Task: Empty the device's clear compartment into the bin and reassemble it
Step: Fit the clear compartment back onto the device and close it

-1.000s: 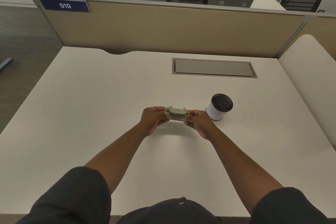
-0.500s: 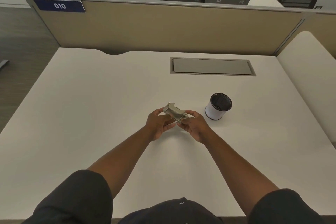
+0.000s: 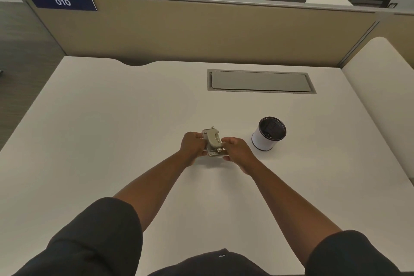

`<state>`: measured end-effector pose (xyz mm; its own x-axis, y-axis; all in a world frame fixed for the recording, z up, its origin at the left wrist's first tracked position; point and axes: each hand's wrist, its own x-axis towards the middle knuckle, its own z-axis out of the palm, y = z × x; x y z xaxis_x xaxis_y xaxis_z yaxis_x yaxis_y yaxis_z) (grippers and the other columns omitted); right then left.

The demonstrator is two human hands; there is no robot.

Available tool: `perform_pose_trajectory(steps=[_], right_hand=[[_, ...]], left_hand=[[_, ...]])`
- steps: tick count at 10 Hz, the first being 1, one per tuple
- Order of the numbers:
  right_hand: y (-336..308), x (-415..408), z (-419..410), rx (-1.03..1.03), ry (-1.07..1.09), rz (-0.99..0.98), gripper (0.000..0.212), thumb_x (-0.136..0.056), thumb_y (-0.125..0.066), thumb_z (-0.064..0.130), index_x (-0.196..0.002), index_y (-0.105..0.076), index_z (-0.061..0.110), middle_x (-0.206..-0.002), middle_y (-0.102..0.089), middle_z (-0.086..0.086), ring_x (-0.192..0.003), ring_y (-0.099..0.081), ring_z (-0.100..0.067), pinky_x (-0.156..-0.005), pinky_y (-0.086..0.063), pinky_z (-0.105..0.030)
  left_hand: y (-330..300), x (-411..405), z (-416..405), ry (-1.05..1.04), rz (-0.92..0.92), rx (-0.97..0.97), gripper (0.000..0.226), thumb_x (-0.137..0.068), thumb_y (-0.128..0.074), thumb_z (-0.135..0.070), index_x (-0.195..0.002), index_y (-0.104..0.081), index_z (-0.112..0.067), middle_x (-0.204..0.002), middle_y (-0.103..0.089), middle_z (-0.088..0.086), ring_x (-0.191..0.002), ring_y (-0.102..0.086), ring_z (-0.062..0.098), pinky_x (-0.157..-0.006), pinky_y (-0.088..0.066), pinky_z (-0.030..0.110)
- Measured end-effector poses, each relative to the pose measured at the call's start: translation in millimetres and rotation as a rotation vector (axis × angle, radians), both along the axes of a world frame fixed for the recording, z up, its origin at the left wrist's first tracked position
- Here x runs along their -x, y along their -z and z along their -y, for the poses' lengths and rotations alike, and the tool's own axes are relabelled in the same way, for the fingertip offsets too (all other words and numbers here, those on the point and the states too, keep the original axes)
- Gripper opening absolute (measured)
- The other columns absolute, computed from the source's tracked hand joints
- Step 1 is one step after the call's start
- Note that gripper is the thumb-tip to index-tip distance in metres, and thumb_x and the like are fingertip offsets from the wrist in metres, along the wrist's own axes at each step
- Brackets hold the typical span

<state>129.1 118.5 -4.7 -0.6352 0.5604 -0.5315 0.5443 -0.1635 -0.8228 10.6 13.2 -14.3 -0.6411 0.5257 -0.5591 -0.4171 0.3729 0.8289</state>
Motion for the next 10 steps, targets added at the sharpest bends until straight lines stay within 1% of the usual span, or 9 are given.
perform_pose_trajectory(steps=[1, 2, 3, 4, 5, 6, 7, 9, 10], right_hand=[[4.7, 9.4, 0.4, -0.087, -0.032, 0.009, 0.018, -0.092, -0.054, 0.012, -0.095, -0.072, 0.013, -0.102, -0.07, -0.015, -0.084, -0.067, -0.023, -0.073, -0.059, -0.032], [8.6, 18.3, 0.8, -0.171, -0.085, 0.063, 0.018, -0.087, -0.056, 0.015, -0.082, -0.074, 0.018, -0.086, -0.072, -0.011, -0.081, -0.067, -0.026, -0.079, -0.055, -0.039], [13.0, 24.9, 3.2, -0.253, -0.126, 0.101, 0.035, -0.083, -0.054, 0.015, -0.05, -0.059, 0.025, -0.059, -0.057, 0.001, -0.064, -0.052, -0.019, -0.063, -0.041, -0.031], [17.0, 26.0, 2.5, -0.366, -0.176, 0.135, 0.034, -0.087, -0.053, 0.016, -0.054, -0.059, 0.022, -0.056, -0.052, 0.006, -0.058, -0.045, -0.015, -0.053, -0.032, -0.027], [21.6, 25.3, -1.1, -0.452, -0.278, 0.176, 0.026, -0.091, -0.05, 0.015, -0.07, -0.062, 0.006, -0.067, -0.057, -0.005, -0.066, -0.046, -0.021, -0.054, -0.03, -0.028], [23.8, 24.9, -3.3, -0.481, -0.309, 0.197, 0.025, -0.092, -0.05, 0.016, -0.08, -0.063, -0.003, -0.079, -0.065, -0.019, -0.07, -0.049, -0.022, -0.061, -0.031, -0.032], [22.1, 27.3, -3.4, -0.499, -0.308, 0.182, 0.023, -0.091, -0.051, 0.015, -0.081, -0.066, -0.001, -0.082, -0.068, -0.019, -0.07, -0.05, -0.021, -0.063, -0.033, -0.032], [21.4, 28.6, -2.0, -0.528, -0.345, 0.189, 0.021, -0.089, -0.05, 0.011, -0.082, -0.066, 0.0, -0.079, -0.068, -0.017, -0.075, -0.056, -0.031, -0.062, -0.037, -0.032], [20.0, 28.3, -3.1, -0.537, -0.356, 0.185, 0.019, -0.088, -0.05, 0.01, -0.084, -0.066, 0.002, -0.085, -0.069, -0.017, -0.08, -0.059, -0.033, -0.064, -0.035, -0.032]], left_hand=[[7.1, 7.9, -2.9, 0.014, -0.122, 0.094, 0.013, -0.072, -0.063, -0.001, -0.081, -0.072, -0.001, -0.087, -0.072, 0.019, -0.075, -0.069, 0.032, -0.072, -0.061, 0.044], [12.1, 16.8, -5.0, 0.085, -0.348, 0.262, 0.011, -0.073, -0.059, -0.007, -0.072, -0.07, -0.006, -0.067, -0.058, 0.01, -0.063, -0.048, 0.022, -0.062, -0.049, 0.034], [14.1, 20.8, -6.6, 0.116, -0.421, 0.315, 0.014, -0.073, -0.058, -0.007, -0.061, -0.065, -0.011, -0.061, -0.048, 0.008, -0.061, -0.038, 0.019, -0.058, -0.033, 0.029], [17.3, 20.8, -8.4, 0.126, -0.436, 0.328, 0.019, -0.075, -0.057, -0.006, -0.058, -0.064, 0.001, -0.058, -0.048, 0.009, -0.058, -0.037, 0.02, -0.056, -0.032, 0.028], [18.5, 16.9, -10.6, 0.158, -0.491, 0.35, 0.033, -0.075, -0.053, -0.002, -0.045, -0.043, -0.011, -0.05, -0.036, 0.005, -0.053, -0.027, 0.018, -0.049, -0.023, 0.028], [16.6, 11.9, -12.2, 0.169, -0.517, 0.345, 0.031, -0.075, -0.05, 0.0, -0.049, -0.039, -0.013, -0.053, -0.032, 0.006, -0.056, -0.024, 0.019, -0.048, -0.019, 0.029], [16.7, 6.2, -12.1, 0.166, -0.533, 0.369, 0.039, -0.077, -0.052, -0.001, -0.044, -0.036, -0.014, -0.047, -0.034, 0.002, -0.049, -0.025, 0.019, -0.046, -0.021, 0.026], [12.2, 3.4, -7.0, 0.178, -0.528, 0.323, 0.034, -0.075, -0.05, -0.002, -0.046, -0.036, -0.013, -0.049, -0.032, 0.003, -0.057, -0.025, 0.023, -0.049, -0.021, 0.029], [11.1, 4.9, -2.1, 0.178, -0.521, 0.311, 0.022, -0.073, -0.048, 0.003, -0.052, -0.05, -0.003, -0.056, -0.045, 0.02, -0.067, -0.029, 0.042, -0.048, -0.023, 0.031]])
